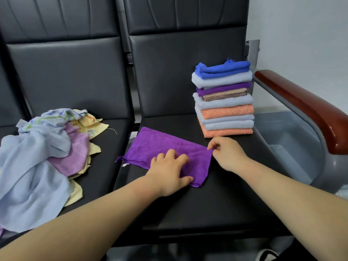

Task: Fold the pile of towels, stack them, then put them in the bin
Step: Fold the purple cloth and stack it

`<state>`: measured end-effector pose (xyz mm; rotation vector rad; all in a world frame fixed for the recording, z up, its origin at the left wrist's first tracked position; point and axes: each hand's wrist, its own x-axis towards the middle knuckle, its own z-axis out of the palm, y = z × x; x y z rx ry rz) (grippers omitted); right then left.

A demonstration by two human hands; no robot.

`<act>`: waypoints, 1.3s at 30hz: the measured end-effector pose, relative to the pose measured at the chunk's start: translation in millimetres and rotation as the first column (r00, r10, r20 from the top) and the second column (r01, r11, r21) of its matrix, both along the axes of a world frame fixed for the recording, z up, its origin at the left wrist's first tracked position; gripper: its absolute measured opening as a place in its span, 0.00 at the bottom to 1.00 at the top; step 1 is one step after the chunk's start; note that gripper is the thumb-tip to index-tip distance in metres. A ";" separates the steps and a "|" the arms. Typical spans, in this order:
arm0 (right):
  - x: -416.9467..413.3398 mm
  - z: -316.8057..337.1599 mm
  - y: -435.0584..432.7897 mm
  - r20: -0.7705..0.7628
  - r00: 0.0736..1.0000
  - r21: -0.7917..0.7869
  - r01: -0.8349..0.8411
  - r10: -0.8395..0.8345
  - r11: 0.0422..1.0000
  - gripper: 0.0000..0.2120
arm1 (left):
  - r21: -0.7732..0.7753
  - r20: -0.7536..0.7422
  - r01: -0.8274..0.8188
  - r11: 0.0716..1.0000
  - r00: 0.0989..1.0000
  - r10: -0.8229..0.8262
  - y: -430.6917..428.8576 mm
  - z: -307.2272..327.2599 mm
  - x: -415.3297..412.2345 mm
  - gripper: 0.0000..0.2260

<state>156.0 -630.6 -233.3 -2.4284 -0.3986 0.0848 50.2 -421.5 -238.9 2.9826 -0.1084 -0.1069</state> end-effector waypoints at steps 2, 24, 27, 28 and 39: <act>0.2 2.3 -2.0 0.027 0.999 -0.039 -0.016 0.017 0.999 0.17 | 0.011 0.122 0.131 0.991 0.984 -0.131 -10.0 0.7 -1.6 0.20; -33.8 34.8 -6.3 -0.100 0.978 0.185 -0.161 0.181 0.970 0.07 | -0.633 -0.150 -0.277 0.723 0.960 0.237 32.2 54.4 -24.6 0.10; -41.0 42.7 6.7 -0.210 0.950 0.363 -0.142 0.229 0.921 0.10 | -0.808 -0.368 -0.445 0.386 0.893 0.258 44.5 65.4 -37.1 0.12; -42.7 43.3 10.5 -0.229 0.945 0.399 -0.128 0.234 0.908 0.12 | -0.809 -0.449 -0.499 0.310 0.865 0.223 48.2 68.7 -40.3 0.11; -31.8 27.5 76.9 -0.211 0.973 0.243 -0.042 0.095 0.969 0.17 | -0.627 -0.670 -0.754 0.198 0.651 0.357 99.0 62.7 -27.2 0.05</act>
